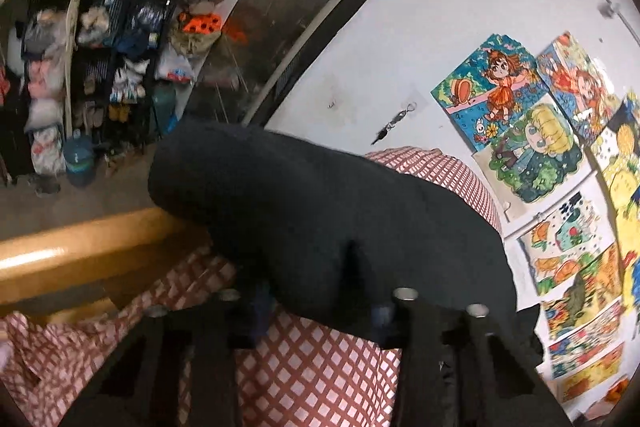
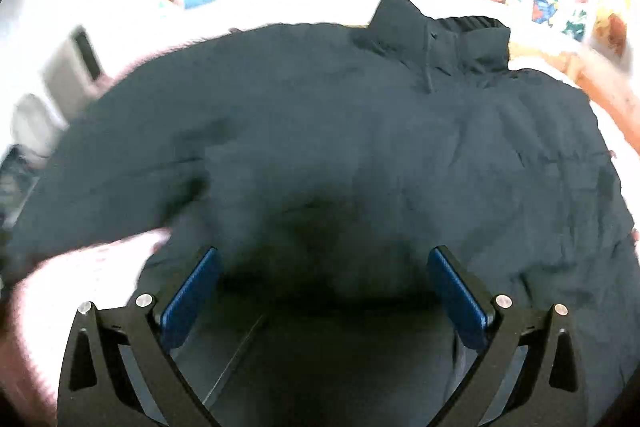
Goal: Fold large clothes
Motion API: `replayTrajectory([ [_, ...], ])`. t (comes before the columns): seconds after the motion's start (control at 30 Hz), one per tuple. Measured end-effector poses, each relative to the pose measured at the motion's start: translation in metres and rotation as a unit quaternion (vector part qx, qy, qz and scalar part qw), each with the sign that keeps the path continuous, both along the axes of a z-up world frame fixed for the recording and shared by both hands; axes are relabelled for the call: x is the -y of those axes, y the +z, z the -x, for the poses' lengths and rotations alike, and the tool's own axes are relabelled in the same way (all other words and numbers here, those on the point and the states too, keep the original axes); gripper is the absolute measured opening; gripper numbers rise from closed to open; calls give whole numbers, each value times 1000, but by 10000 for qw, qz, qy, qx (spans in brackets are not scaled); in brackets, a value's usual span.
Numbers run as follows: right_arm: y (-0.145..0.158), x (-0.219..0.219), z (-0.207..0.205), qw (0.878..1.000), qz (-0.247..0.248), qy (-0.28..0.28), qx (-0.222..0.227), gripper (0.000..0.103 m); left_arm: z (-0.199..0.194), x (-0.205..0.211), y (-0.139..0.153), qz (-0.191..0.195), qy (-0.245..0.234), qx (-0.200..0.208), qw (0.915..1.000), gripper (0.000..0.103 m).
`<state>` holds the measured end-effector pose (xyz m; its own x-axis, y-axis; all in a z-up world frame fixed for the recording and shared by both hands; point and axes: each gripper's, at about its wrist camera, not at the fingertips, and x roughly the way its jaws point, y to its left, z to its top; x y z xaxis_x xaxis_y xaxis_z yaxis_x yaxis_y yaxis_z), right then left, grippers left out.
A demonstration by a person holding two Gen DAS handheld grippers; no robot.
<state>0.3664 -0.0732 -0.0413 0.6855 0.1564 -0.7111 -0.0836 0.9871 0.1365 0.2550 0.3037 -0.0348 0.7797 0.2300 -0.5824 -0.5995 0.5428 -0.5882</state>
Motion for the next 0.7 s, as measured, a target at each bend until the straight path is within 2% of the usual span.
replayTrajectory([
  [0.07,8,10,22,9997,150,161,88,102,-2,3,11,-196,-14,-17,9998,15],
  [0.13,12,21,43,9990,372,200,153,102,-2,7,21,-314,-46,59,9995,11],
  [0.27,16,61,57,9980,581,40,260,101,2,23,58,-755,-288,336,9962,7],
  [0.37,22,88,71,9982,486,-116,323,101,2,53,100,-1369,-616,564,9871,6],
  [0.47,25,108,81,9985,295,-268,362,101,1,98,148,-2017,-1085,871,9695,6],
  [0.57,27,127,87,9979,80,-427,474,101,-3,143,180,-2443,-1610,1149,9493,6],
  [0.7,27,154,95,9956,-197,-656,640,102,-12,218,209,-3057,-2458,1355,9098,6],
])
